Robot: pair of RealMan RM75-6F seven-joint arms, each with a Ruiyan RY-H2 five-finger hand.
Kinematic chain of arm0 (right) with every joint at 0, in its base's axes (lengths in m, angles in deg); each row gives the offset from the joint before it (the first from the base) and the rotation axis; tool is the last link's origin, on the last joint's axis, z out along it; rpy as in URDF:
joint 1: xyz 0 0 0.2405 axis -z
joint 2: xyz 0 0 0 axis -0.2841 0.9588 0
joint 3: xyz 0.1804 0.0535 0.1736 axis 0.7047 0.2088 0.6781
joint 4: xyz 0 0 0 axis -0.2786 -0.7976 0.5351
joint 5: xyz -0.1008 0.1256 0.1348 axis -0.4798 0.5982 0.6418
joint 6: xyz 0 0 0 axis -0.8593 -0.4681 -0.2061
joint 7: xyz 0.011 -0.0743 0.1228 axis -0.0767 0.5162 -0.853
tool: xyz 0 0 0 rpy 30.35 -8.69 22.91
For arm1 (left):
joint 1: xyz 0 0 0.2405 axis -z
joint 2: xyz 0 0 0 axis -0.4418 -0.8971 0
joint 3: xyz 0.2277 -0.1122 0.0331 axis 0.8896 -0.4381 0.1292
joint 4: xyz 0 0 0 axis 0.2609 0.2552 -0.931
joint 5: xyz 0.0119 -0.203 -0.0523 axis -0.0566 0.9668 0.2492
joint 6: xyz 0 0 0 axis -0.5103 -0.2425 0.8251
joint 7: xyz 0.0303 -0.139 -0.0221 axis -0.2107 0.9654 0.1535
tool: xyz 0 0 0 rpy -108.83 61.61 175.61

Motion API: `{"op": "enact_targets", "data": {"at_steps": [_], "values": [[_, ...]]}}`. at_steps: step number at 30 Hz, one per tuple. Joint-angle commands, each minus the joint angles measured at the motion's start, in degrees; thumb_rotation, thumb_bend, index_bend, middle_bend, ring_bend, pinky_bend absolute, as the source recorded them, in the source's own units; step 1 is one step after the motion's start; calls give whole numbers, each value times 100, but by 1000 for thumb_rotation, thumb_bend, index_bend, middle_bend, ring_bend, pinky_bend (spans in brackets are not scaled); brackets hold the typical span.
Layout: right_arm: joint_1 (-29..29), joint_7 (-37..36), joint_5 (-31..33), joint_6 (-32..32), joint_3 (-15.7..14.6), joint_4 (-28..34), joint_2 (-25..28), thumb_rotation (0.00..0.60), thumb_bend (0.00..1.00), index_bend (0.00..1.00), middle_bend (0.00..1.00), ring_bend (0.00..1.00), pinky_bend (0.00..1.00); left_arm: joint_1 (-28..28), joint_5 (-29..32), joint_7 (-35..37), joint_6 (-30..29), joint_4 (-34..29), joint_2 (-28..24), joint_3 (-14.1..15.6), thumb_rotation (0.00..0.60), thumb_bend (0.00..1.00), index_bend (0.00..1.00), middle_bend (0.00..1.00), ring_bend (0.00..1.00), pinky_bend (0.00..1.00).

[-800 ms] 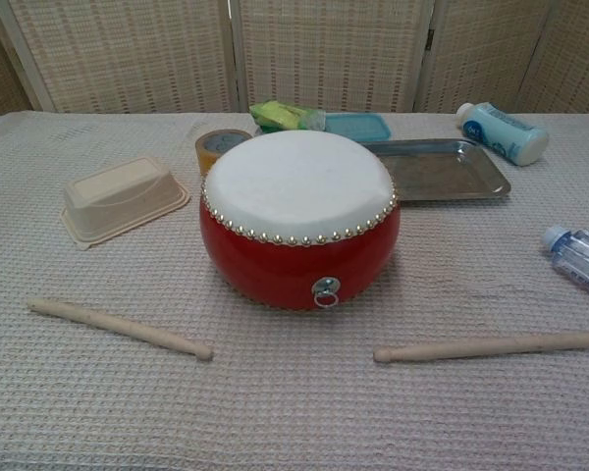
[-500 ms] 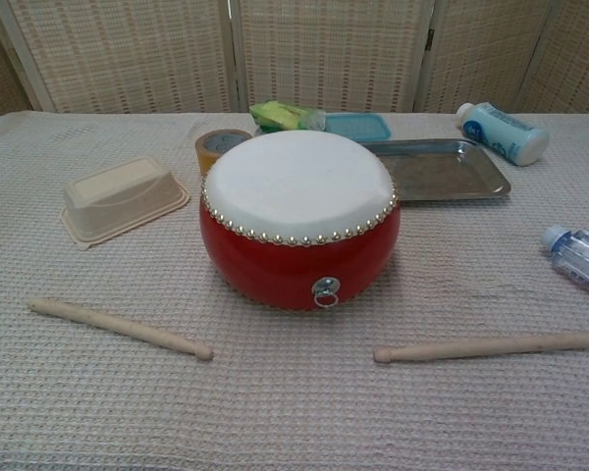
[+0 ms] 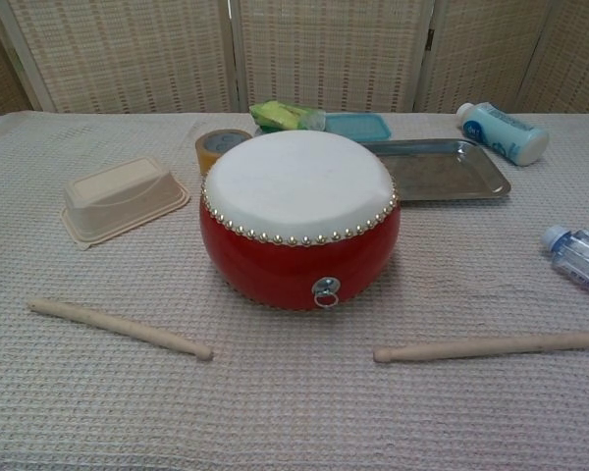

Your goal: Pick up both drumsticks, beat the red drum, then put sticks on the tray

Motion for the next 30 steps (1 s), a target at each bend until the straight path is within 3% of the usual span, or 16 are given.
{"op": "enact_targets", "data": {"at_steps": [1, 15, 19, 30], "values": [[-45, -6, -15, 73, 5, 31, 39, 600, 144, 0, 77, 0, 39, 474, -270, 311, 599, 155, 186, 56, 600, 355, 272, 228, 160, 179], [-103, -151, 49, 222, -16, 18, 70, 600, 144, 0, 77, 0, 39, 1430, -276, 204, 1981, 394, 1115, 179, 600, 391, 343, 231, 137, 139], [-99, -198, 69, 231, -22, -9, 61, 600, 144, 0, 77, 0, 39, 1556, -77, 43, 2220, 483, 1426, 159, 600, 390, 372, 146, 0, 17], [-111, -377, 79, 278, -48, -90, 42, 600, 144, 0, 77, 0, 37, 1734, 766, -745, 2624, 430, 1984, -2, 600, 390, 400, 138, 0, 1]]}}
